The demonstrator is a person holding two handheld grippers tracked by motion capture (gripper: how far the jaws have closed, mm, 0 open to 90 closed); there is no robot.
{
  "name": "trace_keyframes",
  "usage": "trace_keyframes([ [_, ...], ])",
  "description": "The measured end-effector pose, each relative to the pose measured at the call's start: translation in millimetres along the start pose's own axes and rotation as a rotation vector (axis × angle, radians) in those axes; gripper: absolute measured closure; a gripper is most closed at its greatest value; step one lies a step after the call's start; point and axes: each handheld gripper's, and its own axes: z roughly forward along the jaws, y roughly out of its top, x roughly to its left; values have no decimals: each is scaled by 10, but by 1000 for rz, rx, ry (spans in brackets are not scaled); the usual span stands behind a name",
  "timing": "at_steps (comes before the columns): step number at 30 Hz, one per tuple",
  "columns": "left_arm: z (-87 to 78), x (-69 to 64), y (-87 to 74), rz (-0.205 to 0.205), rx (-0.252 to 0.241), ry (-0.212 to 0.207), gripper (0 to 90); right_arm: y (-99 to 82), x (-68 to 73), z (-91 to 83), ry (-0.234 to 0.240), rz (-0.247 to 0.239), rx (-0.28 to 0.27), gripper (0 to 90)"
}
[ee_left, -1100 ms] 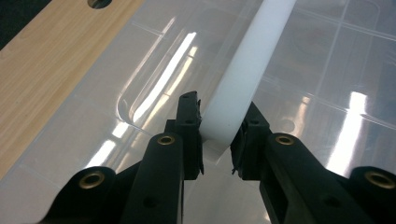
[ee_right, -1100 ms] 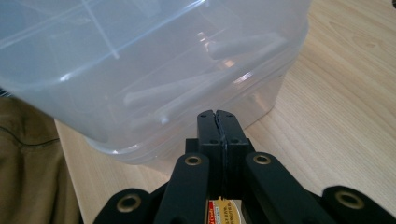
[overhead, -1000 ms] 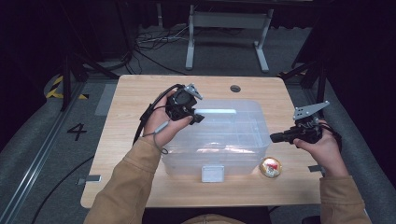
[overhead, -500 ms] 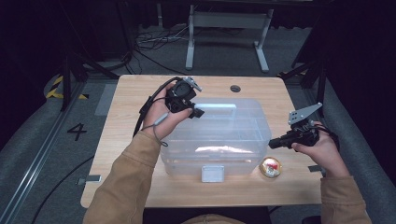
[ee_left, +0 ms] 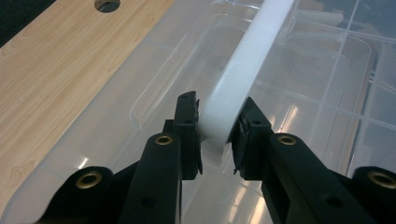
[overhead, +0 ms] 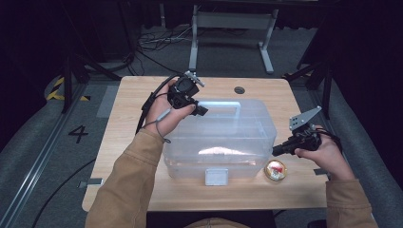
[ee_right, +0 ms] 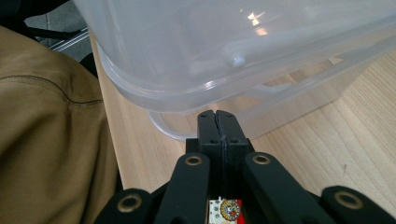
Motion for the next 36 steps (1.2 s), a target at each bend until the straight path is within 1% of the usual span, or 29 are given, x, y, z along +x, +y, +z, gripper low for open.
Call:
trace_keyframes([
  [2, 0, -3, 0, 1, -1, 2, 742, 3, 4, 2, 7, -1, -5, 900],
  [5, -10, -24, 1, 9, 3, 15, 740, 9, 13, -2, 20, -5, -15, 900],
  [8, -26, -32, 5, 16, 3, 20, 740, 10, 11, 1, 19, -9, -19, 900],
  [11, -52, -48, 16, 18, 0, 39, 736, 14, 11, -9, 43, -16, -48, 900],
  [13, -58, -51, 22, 24, 8, 45, 736, 15, 13, -10, 45, -20, -51, 900],
  [16, -70, -54, 22, 24, 3, 51, 727, 11, 9, -13, 47, -19, -56, 900],
  [18, -108, -49, 15, 8, -21, 39, 723, 7, 5, -20, 47, -20, -64, 900],
  [19, -135, -44, 9, 10, -33, 39, 714, 8, 7, -22, 47, -18, -65, 900],
  [21, -181, -51, -5, 1, -52, 55, 650, 9, 8, -24, 47, -18, -66, 900],
  [22, -206, -51, -12, -2, -59, 55, 609, 8, 8, -24, 48, -17, -67, 900],
  [25, -300, -71, -41, -13, -91, 59, 543, 11, 11, -30, 45, -15, -70, 900],
  [28, -401, -101, -66, -8, -118, 58, 533, 12, 14, -41, 40, -17, -80, 900],
  [29, -401, -101, -66, -8, -118, 58, 533, 12, 14, -41, 40, -17, -80, 900],
  [31, -466, -124, -81, -5, -136, 66, 534, 14, 18, -55, 36, -17, -89, 900],
  [36, -617, -177, -130, -14, -184, 57, 571, 17, 26, -82, 26, -17, -114, 900],
])
